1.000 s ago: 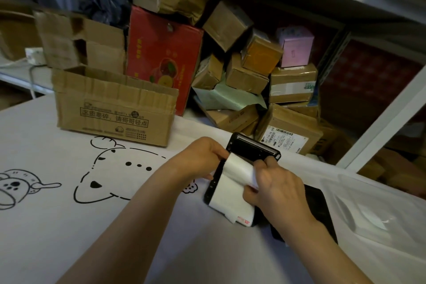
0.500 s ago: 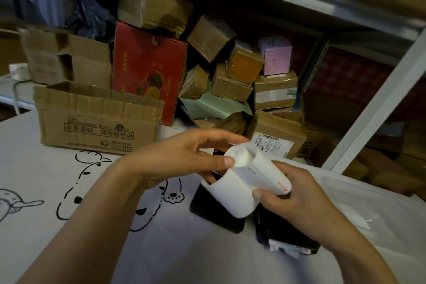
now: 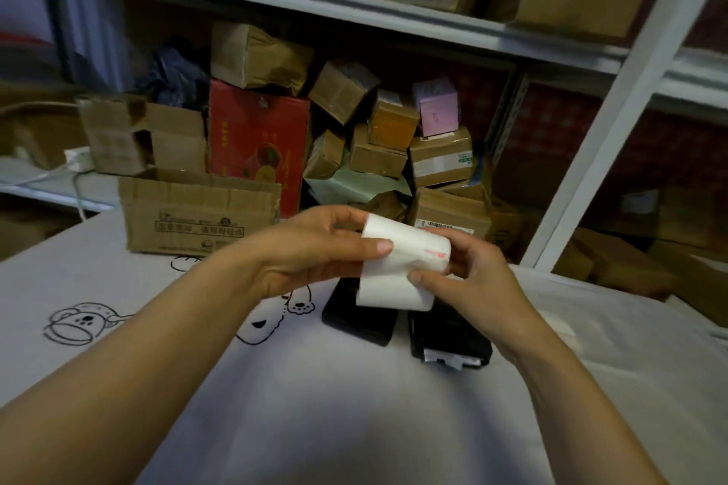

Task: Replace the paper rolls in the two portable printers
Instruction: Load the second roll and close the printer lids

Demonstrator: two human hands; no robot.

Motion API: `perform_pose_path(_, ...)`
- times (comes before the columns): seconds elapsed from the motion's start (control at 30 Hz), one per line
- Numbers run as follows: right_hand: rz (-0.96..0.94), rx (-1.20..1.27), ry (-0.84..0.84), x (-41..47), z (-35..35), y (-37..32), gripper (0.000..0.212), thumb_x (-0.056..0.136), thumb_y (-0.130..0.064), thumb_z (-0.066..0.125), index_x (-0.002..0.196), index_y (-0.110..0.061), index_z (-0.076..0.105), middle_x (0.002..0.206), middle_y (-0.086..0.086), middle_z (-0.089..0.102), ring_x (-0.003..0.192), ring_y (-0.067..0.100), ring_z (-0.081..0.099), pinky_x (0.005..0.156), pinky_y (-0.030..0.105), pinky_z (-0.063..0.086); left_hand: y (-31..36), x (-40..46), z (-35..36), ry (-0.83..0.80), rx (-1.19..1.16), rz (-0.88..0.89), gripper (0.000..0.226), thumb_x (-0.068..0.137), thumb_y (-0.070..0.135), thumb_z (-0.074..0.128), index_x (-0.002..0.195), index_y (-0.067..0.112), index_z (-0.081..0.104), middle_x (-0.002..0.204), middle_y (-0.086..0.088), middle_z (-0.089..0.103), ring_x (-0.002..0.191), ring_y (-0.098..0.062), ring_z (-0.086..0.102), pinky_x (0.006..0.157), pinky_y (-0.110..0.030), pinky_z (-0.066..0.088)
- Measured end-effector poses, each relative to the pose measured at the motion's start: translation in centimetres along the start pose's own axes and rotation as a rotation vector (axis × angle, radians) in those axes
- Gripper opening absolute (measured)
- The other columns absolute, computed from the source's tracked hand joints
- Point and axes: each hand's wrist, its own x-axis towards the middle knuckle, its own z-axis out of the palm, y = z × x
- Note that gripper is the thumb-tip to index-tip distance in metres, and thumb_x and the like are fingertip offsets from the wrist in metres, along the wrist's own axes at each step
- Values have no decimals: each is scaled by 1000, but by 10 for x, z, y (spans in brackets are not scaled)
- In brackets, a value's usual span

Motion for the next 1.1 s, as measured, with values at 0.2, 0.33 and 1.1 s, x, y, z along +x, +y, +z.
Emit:
perform_pose_path(0.2, 30, 205, 74, -13, 7, -15, 32, 80, -19, 74, 97, -37, 54, 99, -15, 60, 90, 4, 60, 59, 13, 53, -2, -6, 20, 184, 73, 22, 24, 90, 27, 58, 105, 9, 63, 104, -10, 69, 91, -18, 67, 72, -23, 58)
perform_pose_path(0.33, 83, 350, 131, -15, 11, -20, 25, 82, -28, 71, 105, -29, 62, 105, -6, 64, 92, 10, 64, 61, 19, 57, -9, -5, 28, 307, 104, -45, 48, 84, 49, 57, 107, 8, 65, 103, -11, 71, 90, -19, 67, 62, -22, 59)
perform_pose_path(1.1, 228, 392, 170, -6, 43, 4, 36, 86, -14, 67, 120, -22, 57, 90, -16, 62, 82, 5, 62, 64, 16, 54, -33, 14, 5, 372, 124, -71, 50, 88, 50, 52, 111, 6, 60, 94, -8, 65, 81, -15, 63, 54, -19, 56)
